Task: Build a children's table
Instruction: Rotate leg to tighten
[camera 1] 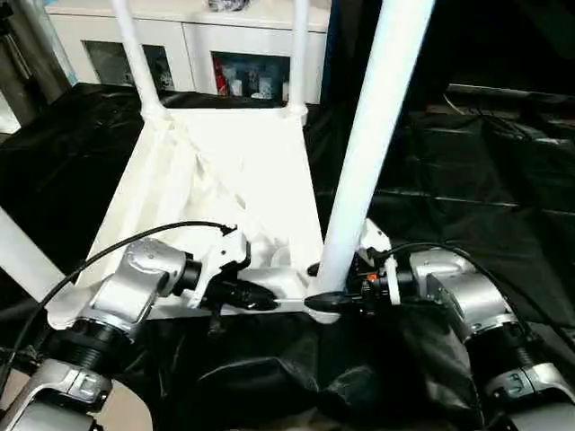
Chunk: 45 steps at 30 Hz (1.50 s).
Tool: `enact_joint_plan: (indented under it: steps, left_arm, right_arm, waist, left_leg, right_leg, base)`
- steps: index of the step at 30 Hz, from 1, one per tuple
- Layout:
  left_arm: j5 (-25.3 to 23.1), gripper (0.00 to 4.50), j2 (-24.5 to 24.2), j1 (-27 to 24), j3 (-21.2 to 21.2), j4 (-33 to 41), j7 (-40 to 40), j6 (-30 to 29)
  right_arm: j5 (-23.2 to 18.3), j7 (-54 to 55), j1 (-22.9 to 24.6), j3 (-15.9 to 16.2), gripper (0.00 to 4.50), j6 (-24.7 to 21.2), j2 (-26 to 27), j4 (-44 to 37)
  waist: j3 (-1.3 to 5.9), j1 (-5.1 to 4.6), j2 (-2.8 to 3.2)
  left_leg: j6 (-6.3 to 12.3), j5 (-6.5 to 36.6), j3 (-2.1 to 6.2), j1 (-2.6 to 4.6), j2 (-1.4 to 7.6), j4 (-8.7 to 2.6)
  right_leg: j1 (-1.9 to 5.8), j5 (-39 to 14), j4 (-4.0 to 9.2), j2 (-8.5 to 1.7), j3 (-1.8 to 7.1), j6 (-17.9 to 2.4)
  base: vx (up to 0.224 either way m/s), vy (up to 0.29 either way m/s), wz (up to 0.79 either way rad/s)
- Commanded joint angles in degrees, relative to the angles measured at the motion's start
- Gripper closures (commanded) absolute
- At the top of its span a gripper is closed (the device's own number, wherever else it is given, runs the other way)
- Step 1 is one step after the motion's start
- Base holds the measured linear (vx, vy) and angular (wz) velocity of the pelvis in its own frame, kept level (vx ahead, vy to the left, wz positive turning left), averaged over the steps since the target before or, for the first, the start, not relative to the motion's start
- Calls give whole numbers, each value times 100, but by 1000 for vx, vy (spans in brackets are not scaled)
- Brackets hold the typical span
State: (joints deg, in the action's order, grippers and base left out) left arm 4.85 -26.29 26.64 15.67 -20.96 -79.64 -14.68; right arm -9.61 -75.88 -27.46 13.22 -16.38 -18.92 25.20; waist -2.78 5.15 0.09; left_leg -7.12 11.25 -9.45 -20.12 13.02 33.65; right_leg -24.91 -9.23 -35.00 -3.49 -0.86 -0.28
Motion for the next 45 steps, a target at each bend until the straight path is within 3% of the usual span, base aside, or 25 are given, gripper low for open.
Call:
enact_joint_plan:
  steps: [1, 5, 6, 7, 8, 10, 11, 17, 20, 21, 22, 28, 35, 39, 45]
  left_arm:
    - [178, 450, 184, 65, 6, 254, 105, 55]
    - [136, 450, 429, 212, -120, 67, 598, 76]
    - [51, 450, 635, 354, -216, -114, 1044, 75]
    - [17, 450, 717, 408, -252, -184, 1215, 73]
    - [-53, 450, 858, 502, -293, -300, 1508, 68]
    - [-135, 450, 999, 589, -314, -423, 1811, 75]
    - [-196, 450, 1122, 652, -327, -514, 2054, 73]
    - [-341, 450, 1692, 794, -328, -705, 2875, 92]
    - [-332, 450, 1737, 768, -256, -693, 2745, 143]
    - [-314, 450, 1710, 740, -225, -656, 2633, 154]
    - [-304, 450, 1690, 723, -209, -634, 2564, 161]
    - [-259, 450, 1510, 636, -182, -508, 2289, 173]
    - [-18, 450, 904, 402, -129, -155, 1109, 274]
    - [-23, 450, 568, 332, -18, -80, 624, 281]
    - [16, 450, 183, 221, 74, 63, 91, 178]
  right_arm:
    - [-28, 1, 102, 212, 172, -93, 95, -102]
    - [41, 519, 106, 64, 180, 48, 363, 56]
    - [151, 1255, 27, -121, 180, 222, 660, 401]
    - [202, 1564, -7, -193, 186, 300, 778, 547]
    - [273, 2153, -80, -334, 186, 396, 1001, 822]
    - [282, 2629, -130, -462, 192, 392, 1209, 1024]
    - [296, 2934, -146, -522, 192, 420, 1359, 1126]
    - [548, 4337, -279, -691, 196, 643, 2000, 1559]
    - [665, 4249, -344, -614, 196, 928, 2068, 1658]
    - [620, 4093, -347, -619, 196, 991, 2054, 1645]
    - [580, 3992, -347, -634, 153, 1021, 2045, 1635]
    - [480, 3538, -321, -574, 106, 965, 1865, 1479]
    - [431, 1715, -237, -186, 93, 916, 964, 1016]
    - [301, 805, -183, -62, 93, 628, 506, 744]
    - [112, 126, -145, 21, 93, 263, 165, 495]
  waist:
    - [364, -20, -9]
    - [349, -33, -25]
    - [346, -37, -25]
    - [331, -63, -19]
    - [327, -96, -38]
    - [323, -128, -28]
    - [327, -195, -37]
    - [327, -253, -25]
    - [334, -265, -14]
    - [337, -261, 14]
    - [337, -270, 1]
    - [349, -284, -5]
    - [379, -273, 13]
    - [384, -179, 20]
    - [359, -90, 6]
  left_leg:
    - [220, 1019, -119, -14, -61, -369]
    - [167, 1111, -117, -18, -78, -375]
    - [150, 1138, -112, -20, -82, -381]
    - [93, 1204, -124, -9, -95, -377]
    - [-18, 1244, -90, -31, -121, -403]
    - [-60, 1284, -78, -27, -118, -412]
    - [-34, 1359, -72, -28, -124, -407]
    - [1, 1400, -80, -18, -130, -398]
    - [59, 1431, -74, -34, -125, -408]
    - [62, 1448, -71, -32, -119, -409]
    - [87, 1468, -76, -35, -120, -409]
    - [158, 1359, -77, -56, -117, -400]
    - [372, 1037, -89, -58, -81, -372]
    - [452, 940, -115, -29, -55, -351]
    - [338, 1117, -122, -15, -52, -365]
  right_leg:
    - [383, -1002, 359, -218, 99, -1313]
    - [374, -1319, 400, -225, 107, -1212]
    - [377, -1424, 408, -228, 103, -1178]
    - [335, -1678, 448, -230, 113, -1104]
    - [374, -2120, 472, -233, 92, -913]
    - [357, -2324, 492, -242, 90, -813]
    - [355, -2407, 511, -232, 84, -760]
    - [316, -2419, 537, -215, 83, -765]
    - [326, -2219, 519, -209, 86, -813]
    - [324, -2166, 513, -214, 89, -838]
    - [330, -2072, 511, -208, 90, -878]
    - [370, -1733, 473, -217, 98, -1030]
    - [406, -734, 366, -207, 91, -1420]
    - [414, -472, 326, -200, 80, -1542]
    - [398, -943, 360, -220, 89, -1437]
  base:
    - [0, 0, 0]
    - [0, 0, 0]
    - [0, 0, 0]
    - [0, 0, 0]
    - [0, 0, 0]
    - [0, 0, 0]
    - [0, 0, 0]
    - [0, 0, 0]
    - [0, 0, 0]
    - [0, 0, 0]
    - [0, 0, 0]
    - [0, 0, 0]
    - [0, 0, 0]
    - [0, 0, 0]
    - [0, 0, 0]
